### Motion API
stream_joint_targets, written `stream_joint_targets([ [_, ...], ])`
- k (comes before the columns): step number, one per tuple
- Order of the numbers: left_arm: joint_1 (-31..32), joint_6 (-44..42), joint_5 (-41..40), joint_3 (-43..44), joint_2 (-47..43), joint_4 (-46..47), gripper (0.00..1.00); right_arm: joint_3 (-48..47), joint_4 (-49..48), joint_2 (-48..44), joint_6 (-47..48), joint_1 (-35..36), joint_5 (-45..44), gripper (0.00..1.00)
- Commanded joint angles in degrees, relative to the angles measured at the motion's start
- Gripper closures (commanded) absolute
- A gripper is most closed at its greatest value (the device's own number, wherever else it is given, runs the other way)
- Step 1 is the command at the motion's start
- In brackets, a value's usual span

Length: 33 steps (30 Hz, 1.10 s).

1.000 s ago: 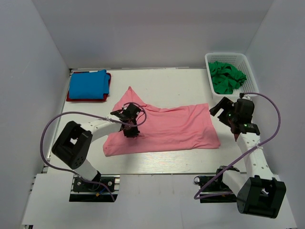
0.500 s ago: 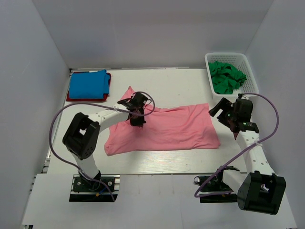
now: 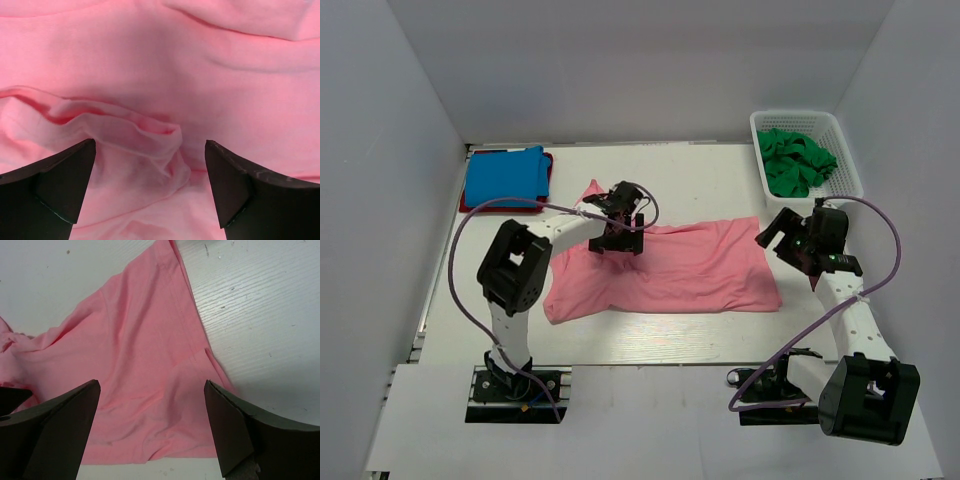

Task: Fold and stack the t-shirts
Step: Fold the flattened tshirt in 1/3 of the way

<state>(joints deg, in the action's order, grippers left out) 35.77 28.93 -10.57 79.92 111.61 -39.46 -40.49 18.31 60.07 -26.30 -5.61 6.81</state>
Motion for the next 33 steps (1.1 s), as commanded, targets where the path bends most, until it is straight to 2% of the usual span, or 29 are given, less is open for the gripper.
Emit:
stream_joint_targets([
  [1, 0.18, -0.28, -1.39, -0.9, -8.58, 0.44, 0.0, -1.17, 0.15, 0.13, 2.83, -0.02, 2.15, 0.1],
  [5, -0.35, 3.23, -2.0, -5.46, -15.79, -0.09, 0.0, -0.64, 0.59, -1.01, 3.8, 0.24, 3.39, 0.1],
  [7, -0.35, 4.64, -1.04, -11.08, -19.31, 0.08, 0.0, 0.49, 0.42, -1.45, 4.07, 0.33, 4.7, 0.1],
  [8, -0.87, 4.65, 2.01, -16.41, -22.89, 1.31, 0.0, 1.02, 0.07, -1.45, 4.07, 0.07, 5.92, 0.1],
  [11, -0.88, 8.93, 5.81, -23.73, -26.44, 3.77, 0.0, 5.15, -1.16, -0.4, 2.23, 0.86, 9.18, 0.1],
  [14, -0.88, 12.37, 5.82, -33.56, -29.69, 5.53, 0.0, 9.72, -3.1, 0.57, 0.64, 1.56, 11.56, 0.1],
  [17, -0.88, 14.66, 3.28, -39.29, -31.81, 8.44, 0.0, 12.89, -5.03, 1.97, 1.25, 2.18, 9.55, 0.1],
  [26, -1.4, 22.22, -1.21, -45.55, -32.42, -0.43, 0.0, 15.88, 0.32, 5.93, -3.48, 2.0, -1.77, 0.1],
  [31, -1.4, 24.76, -2.43, -46.08, -41.45, -7.45, 0.0, 15.53, 4.62, 5.58, -4.02, 2.0, -4.87, 0.1],
  [33, -1.4, 25.3, -2.44, -43.02, -43.84, -8.87, 0.0, 14.56, 5.25, 4.09, -3.49, 2.27, -3.65, 0.1],
])
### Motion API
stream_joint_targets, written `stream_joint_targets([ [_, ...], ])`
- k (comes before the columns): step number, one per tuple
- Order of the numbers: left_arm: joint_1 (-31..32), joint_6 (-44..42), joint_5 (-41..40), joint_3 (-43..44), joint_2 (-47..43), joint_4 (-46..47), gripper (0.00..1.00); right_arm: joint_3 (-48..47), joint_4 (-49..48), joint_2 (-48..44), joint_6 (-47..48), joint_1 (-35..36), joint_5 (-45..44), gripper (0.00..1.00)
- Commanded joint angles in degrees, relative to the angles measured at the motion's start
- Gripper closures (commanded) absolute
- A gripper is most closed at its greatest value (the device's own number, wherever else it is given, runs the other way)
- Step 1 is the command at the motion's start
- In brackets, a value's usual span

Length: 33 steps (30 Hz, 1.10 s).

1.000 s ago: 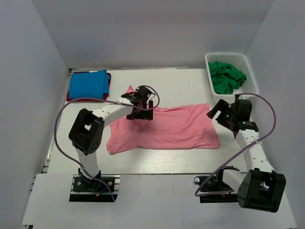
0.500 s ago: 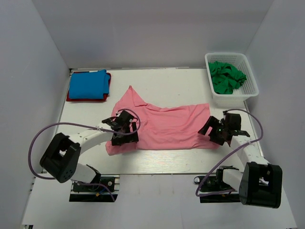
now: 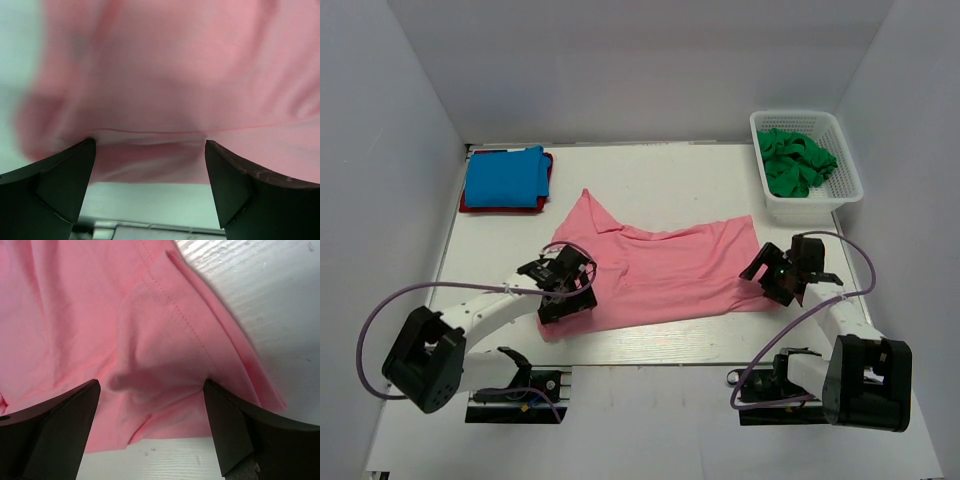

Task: Fold and stack the t-shirts
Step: Fold the flattened tshirt in 1/3 of the way, then grap the side of the flattened tshirt furthest away from the robot with both arms

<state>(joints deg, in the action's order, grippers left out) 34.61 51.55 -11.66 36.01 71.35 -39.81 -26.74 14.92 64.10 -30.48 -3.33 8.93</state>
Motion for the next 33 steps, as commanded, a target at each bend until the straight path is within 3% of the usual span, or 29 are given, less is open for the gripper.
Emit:
stream_joint_targets([
  [1, -0.25, 1.81, -1.35, 2.38, -4.46, -8.53, 0.0, 0.12, 8.55, -1.41, 3.03, 0.08, -4.89, 0.1],
  [7, -0.33, -7.58, -6.07, 17.06, -0.44, -2.21, 0.0, -12.07, 8.9, -6.0, 9.54, 2.01, -0.84, 0.1],
  [14, -3.05, -14.19, -21.55, 40.59, 21.53, -2.99, 0.0, -24.57, 5.57, -1.53, 12.64, 4.9, -6.29, 0.1],
  [18, -8.5, -19.02, -15.51, 47.74, 31.63, 4.81, 0.0, -28.88, 3.72, 4.1, 11.94, 6.84, -5.94, 0.1],
  [21, -11.58, -20.43, -11.73, 56.78, 41.62, 4.14, 0.0, -31.69, 3.89, 8.23, 12.28, 8.07, -6.46, 0.1],
  [25, -13.43, -20.96, -7.6, 69.51, 50.27, 3.43, 0.08, -34.95, 4.24, 13.68, 14.56, 9.39, -7.96, 0.1],
  [33, -16.07, -21.49, -2.15, 77.46, 60.74, 4.74, 0.23, -39.0, 5.3, 21.95, 14.31, 10.89, -15.69, 0.1],
])
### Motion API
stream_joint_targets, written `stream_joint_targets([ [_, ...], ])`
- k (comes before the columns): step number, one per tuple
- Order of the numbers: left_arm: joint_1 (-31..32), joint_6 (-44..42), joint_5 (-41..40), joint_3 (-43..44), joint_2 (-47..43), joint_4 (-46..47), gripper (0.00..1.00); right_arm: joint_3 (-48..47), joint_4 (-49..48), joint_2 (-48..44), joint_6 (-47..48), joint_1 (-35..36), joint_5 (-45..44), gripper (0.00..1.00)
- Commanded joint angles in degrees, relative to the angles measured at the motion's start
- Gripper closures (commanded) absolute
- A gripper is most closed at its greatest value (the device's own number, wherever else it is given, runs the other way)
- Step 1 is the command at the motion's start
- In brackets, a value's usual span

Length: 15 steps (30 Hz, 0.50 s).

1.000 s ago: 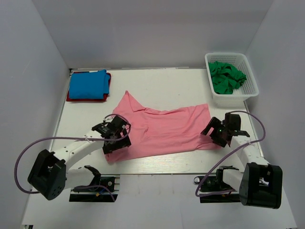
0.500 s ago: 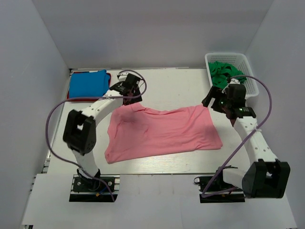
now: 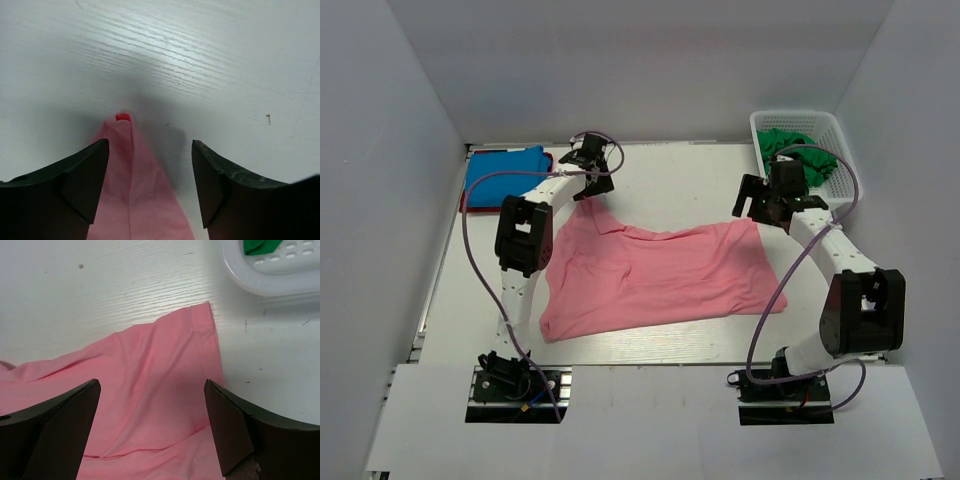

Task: Fold and stack the t-shirts
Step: Grap the side of the flattened tshirt furthest away from the robot with both arms

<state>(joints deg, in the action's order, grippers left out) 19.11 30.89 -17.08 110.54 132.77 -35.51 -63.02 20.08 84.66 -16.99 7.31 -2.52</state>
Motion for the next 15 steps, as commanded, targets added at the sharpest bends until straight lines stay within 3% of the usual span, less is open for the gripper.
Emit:
stream_joint_targets([
  [1, -1.18, -0.84, 3.28, 2.93, 0.03, 0.44, 0.24, -2.98, -0.21, 1.9, 0.82, 0.33, -4.77, 0.1],
  [4, -1.71, -0.84, 4.51, 1.0, 0.03, 1.66, 0.37, -4.47, 0.05, 4.97, -0.23, 0.25, -6.7, 0.1],
  [7, -1.71, -0.84, 5.13, -1.02, 0.03, 3.43, 0.57, -6.31, -1.09, 7.53, -0.32, 0.34, -7.41, 0.1],
  [8, -1.71, -0.31, 5.65, -1.03, 0.03, 4.12, 0.72, -6.5, -1.44, 8.23, -0.23, 0.34, -6.97, 0.1],
  [11, -2.24, -0.31, 6.36, -0.33, 0.55, 4.13, 1.0, -9.3, -1.0, 13.05, -0.23, 1.04, -7.14, 0.1],
  [15, -2.24, -0.31, 5.74, -0.94, -0.84, 3.08, 1.0, -13.52, -0.21, 17.71, -2.24, 2.88, -9.33, 0.1],
])
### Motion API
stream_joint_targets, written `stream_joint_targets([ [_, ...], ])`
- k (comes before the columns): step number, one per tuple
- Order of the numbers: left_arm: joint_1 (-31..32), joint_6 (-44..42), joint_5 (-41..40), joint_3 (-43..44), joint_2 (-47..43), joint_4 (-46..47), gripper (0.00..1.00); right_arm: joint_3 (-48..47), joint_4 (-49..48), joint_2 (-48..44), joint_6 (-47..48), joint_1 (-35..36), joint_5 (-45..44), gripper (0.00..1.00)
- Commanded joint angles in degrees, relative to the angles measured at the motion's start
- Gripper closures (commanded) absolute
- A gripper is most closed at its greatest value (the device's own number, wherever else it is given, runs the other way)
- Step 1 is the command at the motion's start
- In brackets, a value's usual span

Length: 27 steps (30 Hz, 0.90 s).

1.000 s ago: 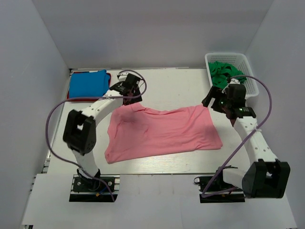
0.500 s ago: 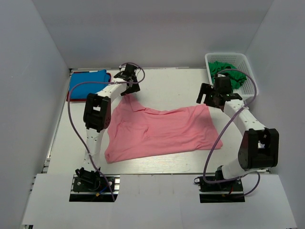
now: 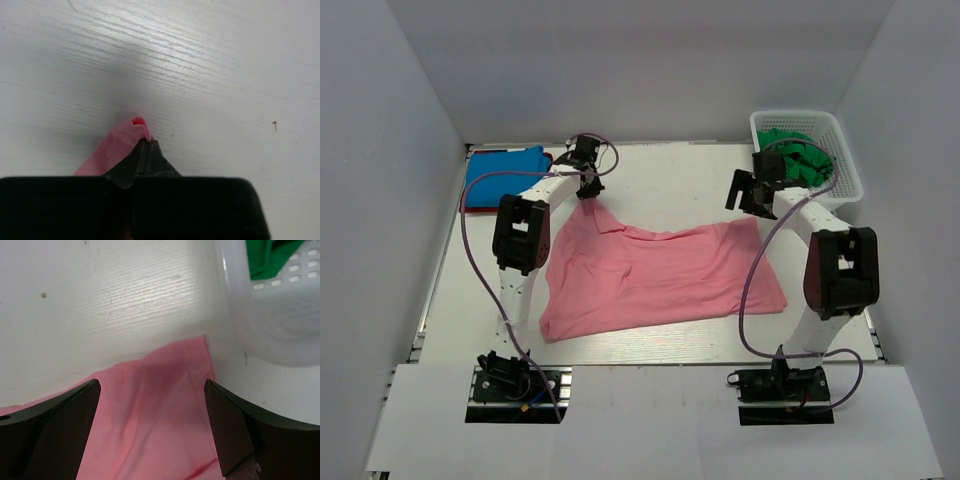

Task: Fold and stack the t-shirts
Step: Grap the side of the flattened tshirt furthest away from the robot with both arms

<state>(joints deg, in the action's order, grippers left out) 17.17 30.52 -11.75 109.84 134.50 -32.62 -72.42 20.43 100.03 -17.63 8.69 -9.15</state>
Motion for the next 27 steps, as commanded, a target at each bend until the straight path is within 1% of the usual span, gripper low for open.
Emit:
stream_joint_targets([
  [1, -0.29, 0.06, 0.41, -0.24, -3.09, 0.19, 1.0, -4.83, -0.3, 2.89, -2.58, 1.77, -4.72, 0.1],
  [2, -0.29, 0.06, -0.11, -2.07, -3.8, 0.19, 1.0, -5.01, -0.12, 3.76, -3.37, 1.94, -5.96, 0.1],
  [3, -0.29, 0.06, -0.12, -3.13, -4.67, 1.15, 1.0, -5.1, 0.23, 4.12, -6.95, 2.82, -10.23, 0.1],
  [5, -0.29, 0.06, -0.12, -5.76, -6.79, 1.94, 1.0, -5.18, 0.75, 5.44, -9.52, 3.17, -12.38, 0.1],
  [6, -0.82, 0.06, -0.12, -6.3, -7.31, 1.95, 1.0, -4.92, 1.1, 5.61, -12.66, 3.53, -13.52, 0.1],
  [7, -0.82, 0.58, 0.4, -6.83, -7.32, 1.95, 1.0, -4.57, 1.11, 6.05, -13.91, 3.79, -16.57, 0.1],
  [9, -0.82, 0.59, 0.41, -7.54, -7.93, 1.95, 1.0, -4.31, 1.19, 6.32, -16.81, 3.79, -18.87, 0.1],
  [14, -0.82, 1.12, 0.93, -8.59, -8.46, 1.95, 1.0, -5.18, 1.12, 10.44, -19.99, 4.06, -21.52, 0.15],
  [16, -0.82, 1.12, 1.55, -9.11, -8.46, 1.95, 1.0, -5.97, 1.11, 11.67, -20.51, 3.71, -21.0, 0.15],
  [17, -0.82, 1.12, 1.55, -9.12, -8.98, 1.95, 1.0, -6.67, 1.11, 13.33, -20.43, 3.97, -21.09, 0.18],
  [18, -0.82, 1.12, 1.55, -9.12, -8.99, 1.95, 1.0, -6.85, 1.19, 13.79, -20.69, 4.06, -21.09, 0.18],
  [20, -0.82, 1.12, 1.55, -9.12, -8.99, 1.95, 1.0, -7.03, 0.41, 15.01, -20.95, 4.14, -20.73, 0.21],
  [22, -0.82, 1.12, 2.17, -9.12, -9.6, 1.95, 1.0, -6.59, -0.9, 15.37, -21.31, 4.4, -21.69, 0.21],
  [27, -0.82, 1.12, 2.7, -9.65, -10.13, 1.42, 1.0, -6.06, -0.92, 15.9, -21.92, 4.23, -22.67, 0.25],
])
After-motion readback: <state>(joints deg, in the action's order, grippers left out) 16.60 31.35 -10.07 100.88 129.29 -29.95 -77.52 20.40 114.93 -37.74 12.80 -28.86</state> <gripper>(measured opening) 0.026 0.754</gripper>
